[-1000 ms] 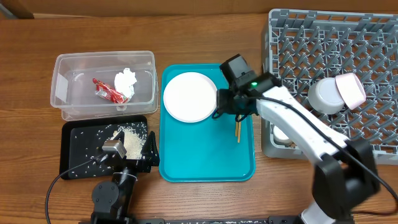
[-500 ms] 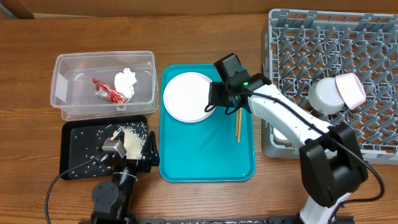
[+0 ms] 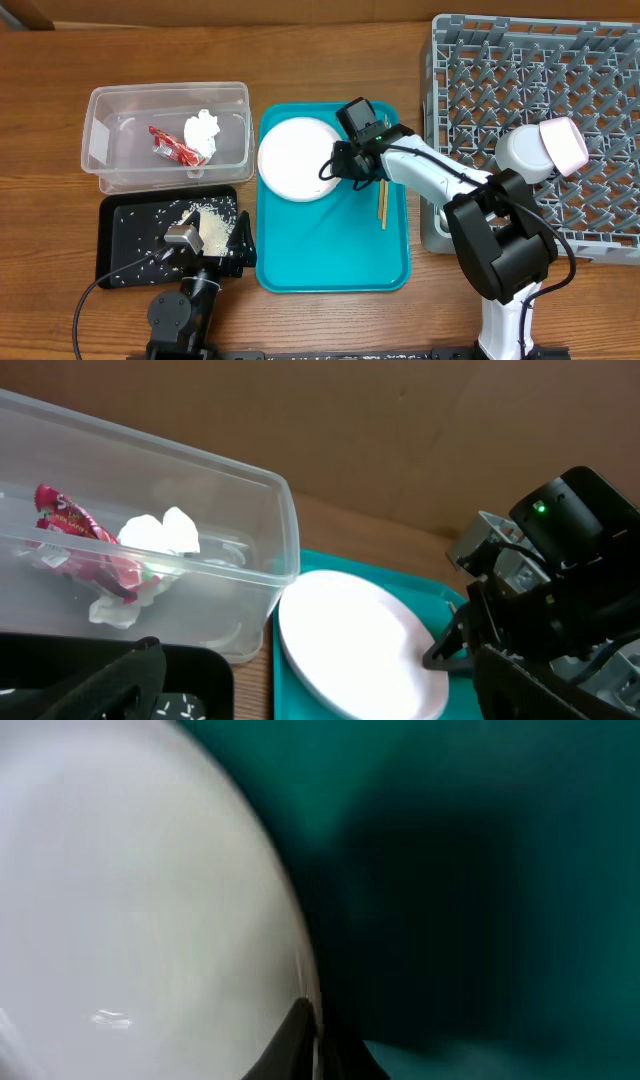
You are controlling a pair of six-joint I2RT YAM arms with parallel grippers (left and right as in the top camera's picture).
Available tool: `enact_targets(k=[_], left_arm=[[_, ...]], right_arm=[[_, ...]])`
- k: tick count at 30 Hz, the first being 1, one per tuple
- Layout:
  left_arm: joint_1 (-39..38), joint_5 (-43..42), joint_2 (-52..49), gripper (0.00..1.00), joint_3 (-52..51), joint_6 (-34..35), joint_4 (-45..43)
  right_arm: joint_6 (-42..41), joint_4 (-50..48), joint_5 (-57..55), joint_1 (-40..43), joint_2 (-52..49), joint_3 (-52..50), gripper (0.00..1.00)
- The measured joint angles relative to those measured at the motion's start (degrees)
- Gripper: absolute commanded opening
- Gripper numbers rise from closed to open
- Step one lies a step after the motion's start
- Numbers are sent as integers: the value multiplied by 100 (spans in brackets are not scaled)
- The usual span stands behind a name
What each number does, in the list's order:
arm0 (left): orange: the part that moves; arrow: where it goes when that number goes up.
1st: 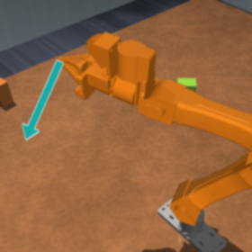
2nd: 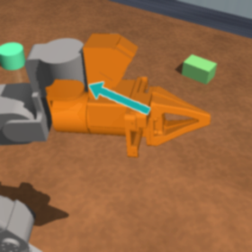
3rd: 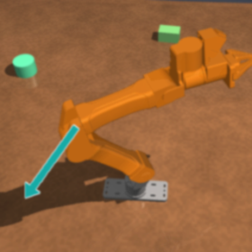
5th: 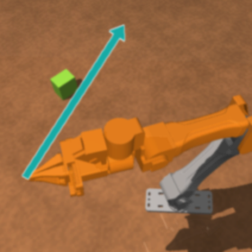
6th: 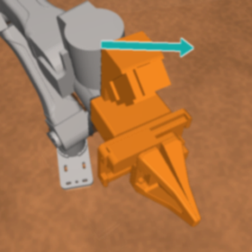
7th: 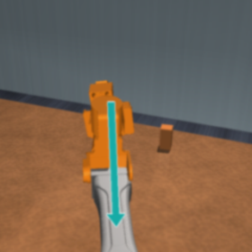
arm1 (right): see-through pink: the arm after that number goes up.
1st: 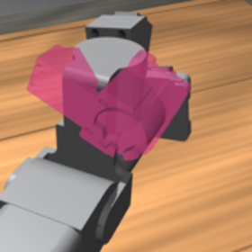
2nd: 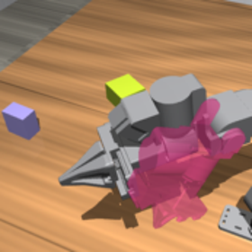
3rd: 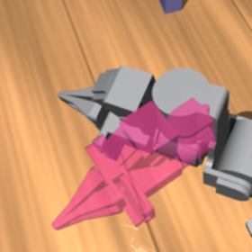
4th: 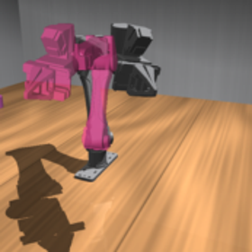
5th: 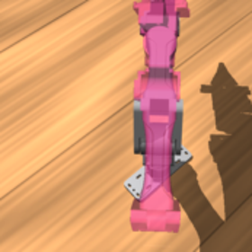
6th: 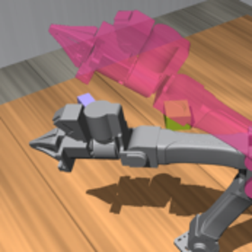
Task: Sort waste into correct bins and load items into the dishwasher
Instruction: 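Carry the upper white plate into the rack and stand it upright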
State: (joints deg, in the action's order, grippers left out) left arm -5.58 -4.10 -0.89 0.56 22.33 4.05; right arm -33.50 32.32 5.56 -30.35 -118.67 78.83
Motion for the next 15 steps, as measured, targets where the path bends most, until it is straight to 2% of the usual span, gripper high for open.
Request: enact_targets(k=[10,15], left_arm=[[0,0,0,100,0,0,2],[0,0,0,100,0,0,0]], right_arm=[[76,905,-155,116,306,44,4],[195,1237,-992,149,1342,-35,4]])
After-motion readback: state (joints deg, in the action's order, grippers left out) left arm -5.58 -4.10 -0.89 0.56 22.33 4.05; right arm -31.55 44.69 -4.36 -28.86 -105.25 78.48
